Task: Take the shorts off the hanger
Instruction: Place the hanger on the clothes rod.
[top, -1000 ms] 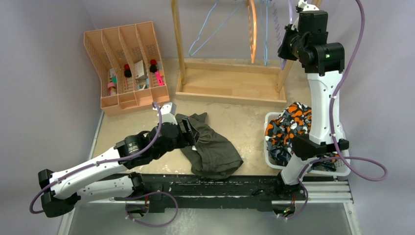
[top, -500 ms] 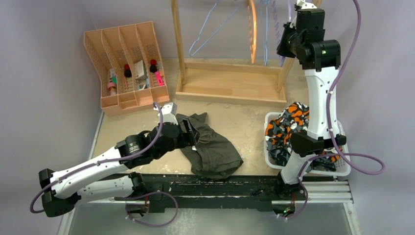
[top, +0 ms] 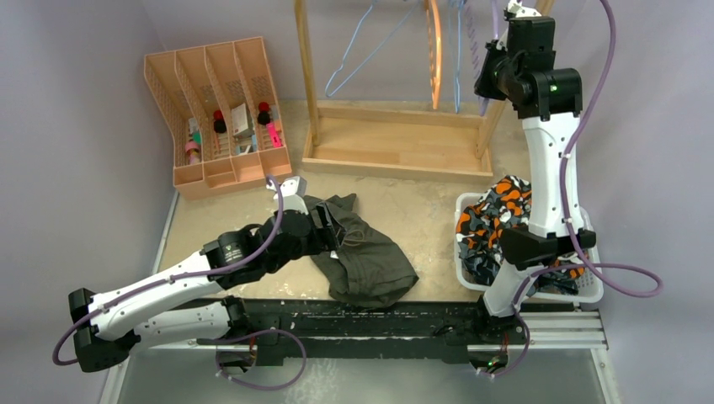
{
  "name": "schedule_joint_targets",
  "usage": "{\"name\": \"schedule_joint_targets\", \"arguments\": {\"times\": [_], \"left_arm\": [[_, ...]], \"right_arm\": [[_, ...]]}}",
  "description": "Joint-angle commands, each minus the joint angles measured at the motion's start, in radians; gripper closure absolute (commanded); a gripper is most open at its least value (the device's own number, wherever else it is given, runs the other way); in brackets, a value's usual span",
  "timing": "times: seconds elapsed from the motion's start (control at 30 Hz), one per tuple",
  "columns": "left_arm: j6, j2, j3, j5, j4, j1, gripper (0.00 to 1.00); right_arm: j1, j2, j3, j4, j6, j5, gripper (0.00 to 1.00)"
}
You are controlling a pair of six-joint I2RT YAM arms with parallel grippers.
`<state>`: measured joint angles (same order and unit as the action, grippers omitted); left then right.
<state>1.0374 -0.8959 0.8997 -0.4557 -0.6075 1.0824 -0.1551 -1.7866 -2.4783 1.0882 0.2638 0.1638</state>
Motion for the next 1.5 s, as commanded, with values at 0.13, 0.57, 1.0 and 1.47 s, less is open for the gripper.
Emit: {"name": "schedule_joint_targets", "arguments": {"times": [0.13,0.57,1.0,1.47], "left_arm": [[-0.001,0.000,0.024,0.005,0.042,0.002,0.24],[0.003,0.001,0.022,0.003,0.041,0.003,0.24],[0.009,-0.009,0.018,0.005,0.045,0.004,0.24],[-0.011,0.041,-0.005,-0.056,0.033,0.002,0.21]], "right_arm": [[0.005,0.050,-0.004,-0.013,-0.005,-0.023,0.94],[0.005,0.173,0.123,-0.089,0.002,-0.040,0.68],[0.005,0.265,0.235,-0.135,-0.018,-0.055,0.88],[0.005,0.671,0.761,-0.301,0.091,-0.074,0.51]]}}
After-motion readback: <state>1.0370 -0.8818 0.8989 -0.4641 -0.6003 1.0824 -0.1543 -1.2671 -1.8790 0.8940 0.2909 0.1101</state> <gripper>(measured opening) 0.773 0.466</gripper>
